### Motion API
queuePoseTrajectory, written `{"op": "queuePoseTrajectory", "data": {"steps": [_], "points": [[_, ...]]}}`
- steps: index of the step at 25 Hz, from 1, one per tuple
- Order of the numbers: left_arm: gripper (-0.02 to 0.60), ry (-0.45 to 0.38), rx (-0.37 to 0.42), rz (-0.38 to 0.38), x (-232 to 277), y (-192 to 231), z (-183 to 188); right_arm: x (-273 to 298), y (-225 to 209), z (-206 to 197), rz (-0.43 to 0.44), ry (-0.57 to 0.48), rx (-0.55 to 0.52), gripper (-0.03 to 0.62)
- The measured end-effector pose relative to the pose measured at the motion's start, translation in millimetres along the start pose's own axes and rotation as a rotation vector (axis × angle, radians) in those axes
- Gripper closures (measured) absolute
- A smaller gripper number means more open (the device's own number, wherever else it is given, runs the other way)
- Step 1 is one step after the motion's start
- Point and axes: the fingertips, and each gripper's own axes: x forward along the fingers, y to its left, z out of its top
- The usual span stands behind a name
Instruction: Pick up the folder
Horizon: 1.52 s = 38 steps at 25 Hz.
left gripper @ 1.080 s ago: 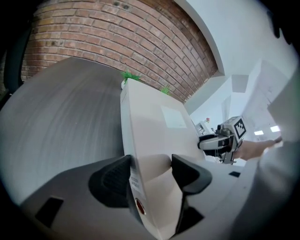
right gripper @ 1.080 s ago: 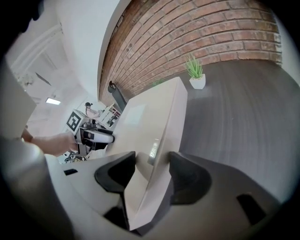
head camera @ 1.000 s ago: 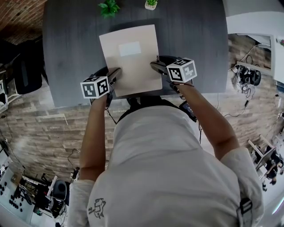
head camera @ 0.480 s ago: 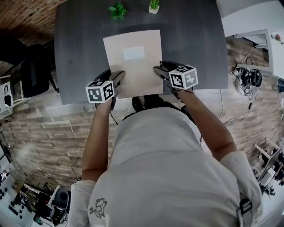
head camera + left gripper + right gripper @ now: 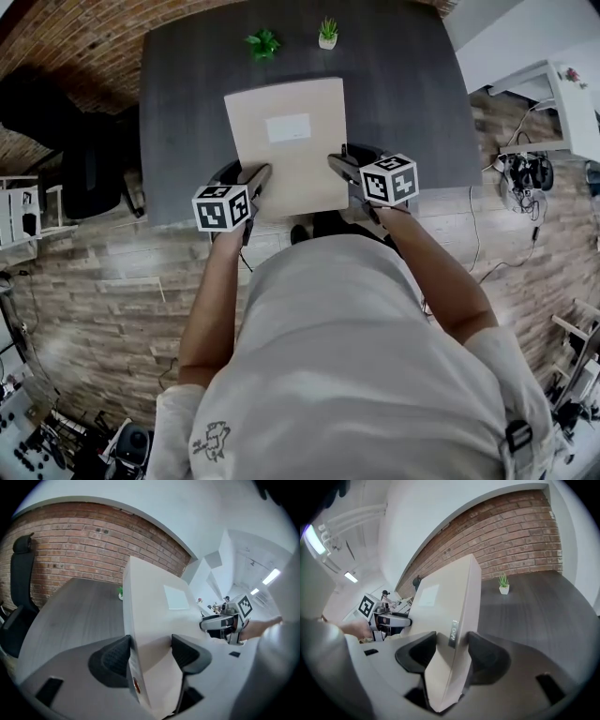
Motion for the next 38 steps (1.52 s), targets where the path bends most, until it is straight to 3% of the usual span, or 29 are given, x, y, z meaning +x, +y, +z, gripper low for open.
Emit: {"op": "queuePoseTrajectory", "data": {"steps": [18, 38], "points": [[0.296, -0.143, 0.076, 0.001, -53, -35, 20, -52, 39, 15, -0.034, -0.117, -0.072, 0.379], [0.296, -0.169, 0.067, 0.032, -20, -175, -1, -172, -34, -19, 0.002, -0.15, -0.084, 0.379]]}}
